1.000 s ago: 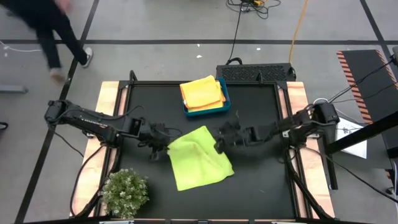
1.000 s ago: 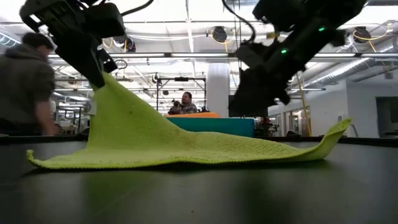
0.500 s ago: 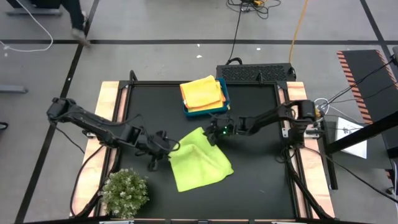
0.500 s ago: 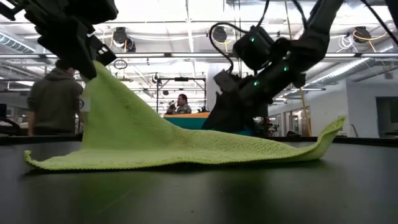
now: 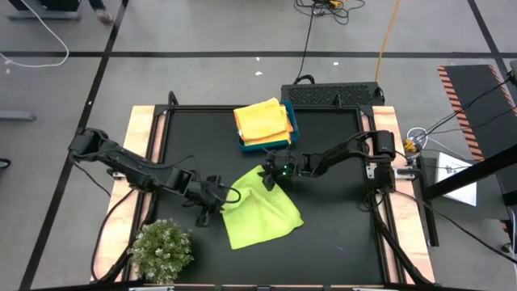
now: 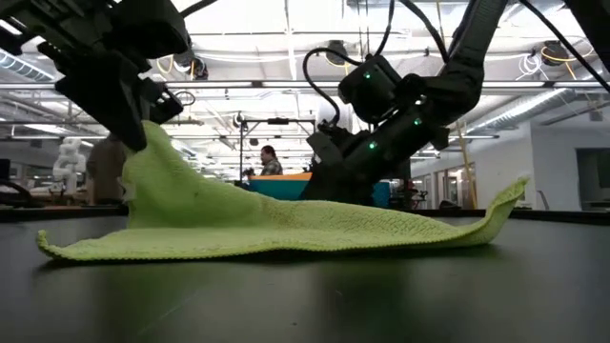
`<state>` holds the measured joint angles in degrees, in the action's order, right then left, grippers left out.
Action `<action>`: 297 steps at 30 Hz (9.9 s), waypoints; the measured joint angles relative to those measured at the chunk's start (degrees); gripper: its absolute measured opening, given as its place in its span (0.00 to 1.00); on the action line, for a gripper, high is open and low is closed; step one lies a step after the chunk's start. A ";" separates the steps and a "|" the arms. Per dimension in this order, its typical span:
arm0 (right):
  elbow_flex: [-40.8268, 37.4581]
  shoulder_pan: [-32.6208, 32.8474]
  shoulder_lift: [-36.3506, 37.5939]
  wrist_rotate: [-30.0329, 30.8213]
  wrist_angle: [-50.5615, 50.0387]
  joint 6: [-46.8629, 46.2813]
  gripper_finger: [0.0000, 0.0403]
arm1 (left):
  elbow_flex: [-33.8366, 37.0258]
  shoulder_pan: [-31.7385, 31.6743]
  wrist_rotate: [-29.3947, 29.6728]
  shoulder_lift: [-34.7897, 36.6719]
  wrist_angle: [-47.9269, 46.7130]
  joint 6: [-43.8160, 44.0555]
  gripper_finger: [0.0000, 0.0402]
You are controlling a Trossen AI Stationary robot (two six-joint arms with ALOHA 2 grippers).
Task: Fold microfiber towels
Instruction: Fold the green microfiber towel
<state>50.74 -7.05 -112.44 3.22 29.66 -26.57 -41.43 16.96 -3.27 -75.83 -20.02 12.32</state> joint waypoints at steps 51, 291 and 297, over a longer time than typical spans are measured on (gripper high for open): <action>-2.53 18.21 37.16 30.26 -30.38 19.60 0.00 | -10.26 -11.75 14.81 0.00 -16.04 -10.10 0.01; -32.74 11.67 27.71 21.82 22.26 10.80 0.31 | -7.82 -8.92 2.39 -22.54 38.26 -5.83 0.46; -32.74 11.67 27.71 20.55 22.35 10.77 0.31 | -7.82 -8.92 2.39 -22.52 38.26 -5.79 0.46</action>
<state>18.00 4.62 -84.73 23.77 52.01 -15.79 -49.25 8.03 -0.89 -98.35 18.24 6.53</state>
